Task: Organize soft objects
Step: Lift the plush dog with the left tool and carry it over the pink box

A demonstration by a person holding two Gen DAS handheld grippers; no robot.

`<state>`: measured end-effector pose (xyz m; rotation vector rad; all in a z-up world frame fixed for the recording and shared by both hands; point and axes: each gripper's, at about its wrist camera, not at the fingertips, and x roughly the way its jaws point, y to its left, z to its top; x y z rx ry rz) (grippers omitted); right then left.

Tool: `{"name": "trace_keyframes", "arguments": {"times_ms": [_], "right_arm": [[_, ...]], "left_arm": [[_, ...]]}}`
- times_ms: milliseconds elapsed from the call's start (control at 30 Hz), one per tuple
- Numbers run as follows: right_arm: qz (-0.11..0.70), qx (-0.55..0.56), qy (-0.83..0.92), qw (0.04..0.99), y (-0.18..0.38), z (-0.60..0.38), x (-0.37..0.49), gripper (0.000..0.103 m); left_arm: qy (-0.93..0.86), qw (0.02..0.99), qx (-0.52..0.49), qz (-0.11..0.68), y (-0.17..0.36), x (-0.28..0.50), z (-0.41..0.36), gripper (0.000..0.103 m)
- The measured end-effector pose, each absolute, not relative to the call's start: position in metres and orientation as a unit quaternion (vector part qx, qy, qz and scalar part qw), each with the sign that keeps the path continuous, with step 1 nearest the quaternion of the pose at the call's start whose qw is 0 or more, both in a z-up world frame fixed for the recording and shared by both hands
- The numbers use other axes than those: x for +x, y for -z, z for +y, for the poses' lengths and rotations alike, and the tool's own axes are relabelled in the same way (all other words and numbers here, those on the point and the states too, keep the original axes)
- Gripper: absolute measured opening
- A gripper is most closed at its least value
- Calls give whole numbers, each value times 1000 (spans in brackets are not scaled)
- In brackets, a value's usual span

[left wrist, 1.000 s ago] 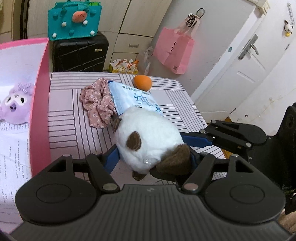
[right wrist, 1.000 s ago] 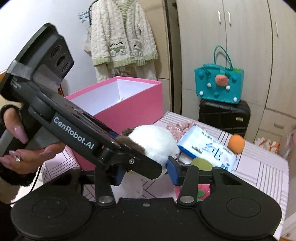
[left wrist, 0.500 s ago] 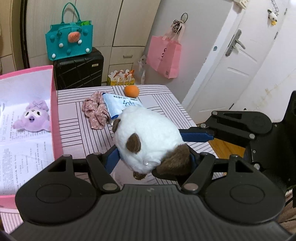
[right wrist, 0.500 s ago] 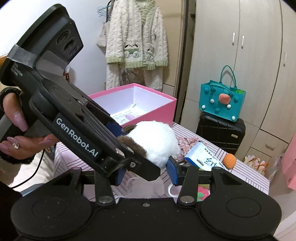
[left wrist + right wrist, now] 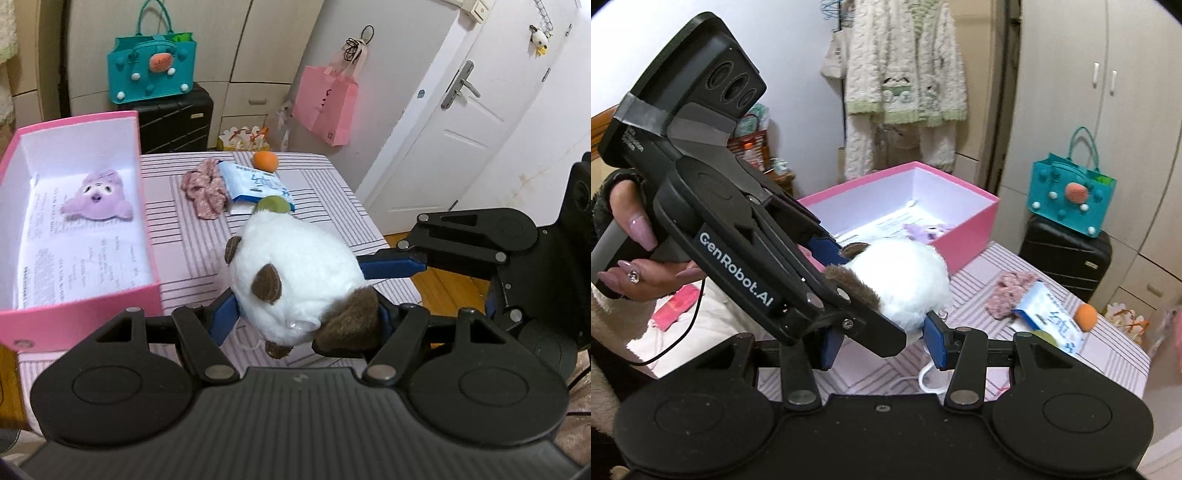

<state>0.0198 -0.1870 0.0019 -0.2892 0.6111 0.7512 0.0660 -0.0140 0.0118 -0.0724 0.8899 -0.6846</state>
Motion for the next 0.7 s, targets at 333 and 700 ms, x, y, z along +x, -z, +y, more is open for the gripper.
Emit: {"name": "trace_keyframes", "arguments": {"times_ms": [333,700], "right_arm": [[293,-151,-401,855,-15,-150,8,52],[270,-149,-402,862,-23,-120,32,53]], "left_arm": [[297,856,-28,422,-26,43,25,70],[282,874,-52,392,-32,59,66,71]]}}
